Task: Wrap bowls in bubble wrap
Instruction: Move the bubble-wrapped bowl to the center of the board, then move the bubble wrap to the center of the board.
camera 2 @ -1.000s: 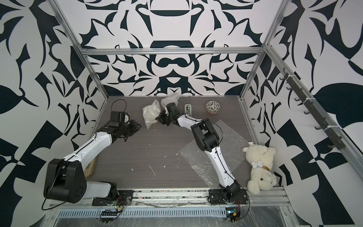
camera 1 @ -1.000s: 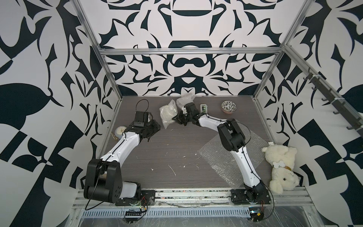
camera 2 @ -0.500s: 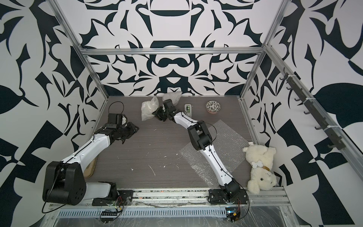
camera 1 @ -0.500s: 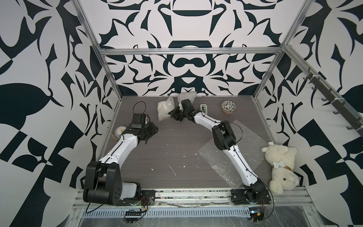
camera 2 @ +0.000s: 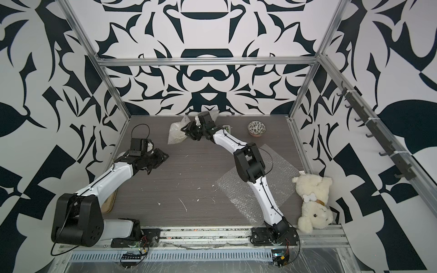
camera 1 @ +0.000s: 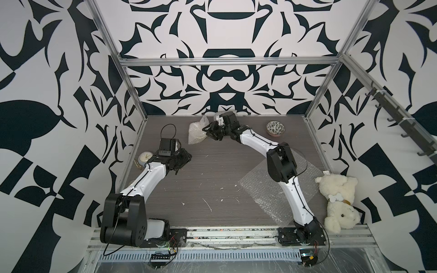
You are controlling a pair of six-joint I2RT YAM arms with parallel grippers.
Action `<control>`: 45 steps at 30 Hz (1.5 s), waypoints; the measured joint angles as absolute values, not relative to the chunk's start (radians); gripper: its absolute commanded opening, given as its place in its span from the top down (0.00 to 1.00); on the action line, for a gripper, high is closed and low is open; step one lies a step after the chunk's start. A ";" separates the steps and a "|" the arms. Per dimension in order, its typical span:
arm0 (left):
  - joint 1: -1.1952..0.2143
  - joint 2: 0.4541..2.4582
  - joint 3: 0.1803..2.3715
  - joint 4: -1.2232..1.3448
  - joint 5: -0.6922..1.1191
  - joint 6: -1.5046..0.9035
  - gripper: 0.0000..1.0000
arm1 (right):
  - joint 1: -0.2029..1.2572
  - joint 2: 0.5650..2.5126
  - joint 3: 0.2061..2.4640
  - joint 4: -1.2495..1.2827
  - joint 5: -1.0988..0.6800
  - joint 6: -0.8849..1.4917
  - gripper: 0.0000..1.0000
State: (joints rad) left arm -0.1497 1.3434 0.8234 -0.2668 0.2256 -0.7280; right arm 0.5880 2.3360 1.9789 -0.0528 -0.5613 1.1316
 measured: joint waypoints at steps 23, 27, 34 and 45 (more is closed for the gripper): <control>-0.627 1.827 1.121 -0.093 0.250 -0.712 0.63 | 0.023 1.409 0.817 -0.427 -0.353 0.672 0.55; -0.688 1.879 1.188 -0.081 0.264 -0.710 0.62 | 0.007 1.465 0.816 -0.446 -0.317 0.616 0.55; -0.680 1.860 1.148 -0.067 0.239 -0.726 0.61 | 0.161 1.607 0.868 -0.470 -0.292 0.580 0.55; -0.627 1.692 1.006 -0.072 0.151 -0.739 0.59 | 0.572 1.834 1.105 -0.414 -0.343 0.634 0.56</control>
